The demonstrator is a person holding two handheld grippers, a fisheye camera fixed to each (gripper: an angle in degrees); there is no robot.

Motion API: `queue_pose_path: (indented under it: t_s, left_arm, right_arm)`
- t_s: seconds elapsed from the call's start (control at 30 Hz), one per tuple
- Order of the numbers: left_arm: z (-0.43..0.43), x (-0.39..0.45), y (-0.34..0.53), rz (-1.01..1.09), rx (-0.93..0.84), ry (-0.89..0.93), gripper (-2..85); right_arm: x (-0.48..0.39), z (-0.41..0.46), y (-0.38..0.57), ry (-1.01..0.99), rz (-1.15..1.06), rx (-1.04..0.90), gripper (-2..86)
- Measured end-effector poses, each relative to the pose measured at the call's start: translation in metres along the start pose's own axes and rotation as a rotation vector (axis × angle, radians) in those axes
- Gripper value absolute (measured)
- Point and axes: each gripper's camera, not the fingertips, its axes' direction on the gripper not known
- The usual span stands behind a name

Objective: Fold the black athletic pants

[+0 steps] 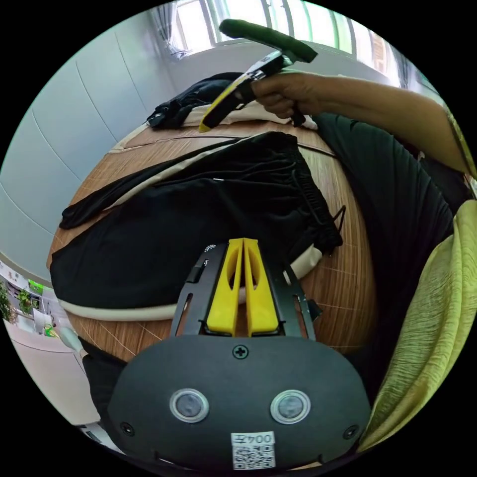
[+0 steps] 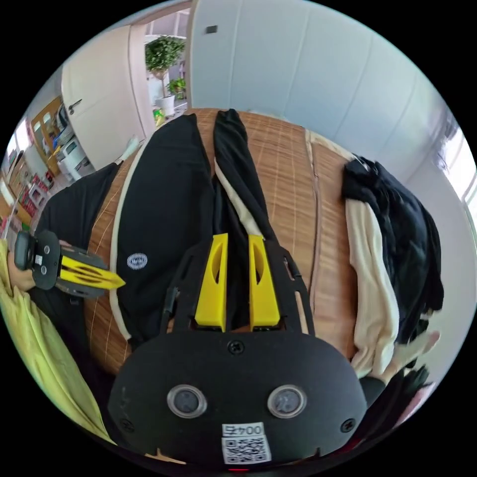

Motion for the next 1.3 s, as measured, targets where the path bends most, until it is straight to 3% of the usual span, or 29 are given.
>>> queue_pose_path:
  t_s: [0.13,0.43,0.6,0.73,0.83,1.0,1.17,1.3]
  left_arm:
    - [0.038,-0.034,0.007,-0.024,-0.139,0.105,0.7]
    - [0.043,-0.064,0.005,-0.026,-0.156,0.159,0.8]
    - [0.043,-0.074,0.005,-0.038,-0.165,0.171,0.9]
    - [0.044,-0.078,0.005,-0.042,-0.169,0.179,0.9]
    - [0.045,-0.081,0.006,-0.052,-0.167,0.192,0.8]
    - [0.045,-0.084,0.008,-0.079,-0.152,0.218,0.8]
    - [0.042,-0.073,0.009,-0.06,-0.152,0.186,0.7]
    - [0.039,-0.058,0.007,-0.03,-0.163,0.14,0.6]
  right_arm:
    - [-0.016,0.049,-0.096,-0.006,-0.13,-0.048,9.6]
    - [-0.015,0.132,-0.192,-0.121,-0.154,-0.27,13.0]
    - [-0.016,0.131,-0.199,-0.154,-0.236,-0.311,1.0]
    - [0.006,0.102,-0.206,0.0,-0.213,-0.232,-0.3]
    - [0.053,0.094,-0.208,0.174,-0.039,-0.206,0.2]
    - [0.133,0.125,-0.178,0.307,0.204,-0.417,4.3]
    - [0.162,0.016,-0.092,0.069,0.279,-0.181,6.0]
    - [0.165,-0.049,0.023,0.008,0.43,-0.197,13.5]
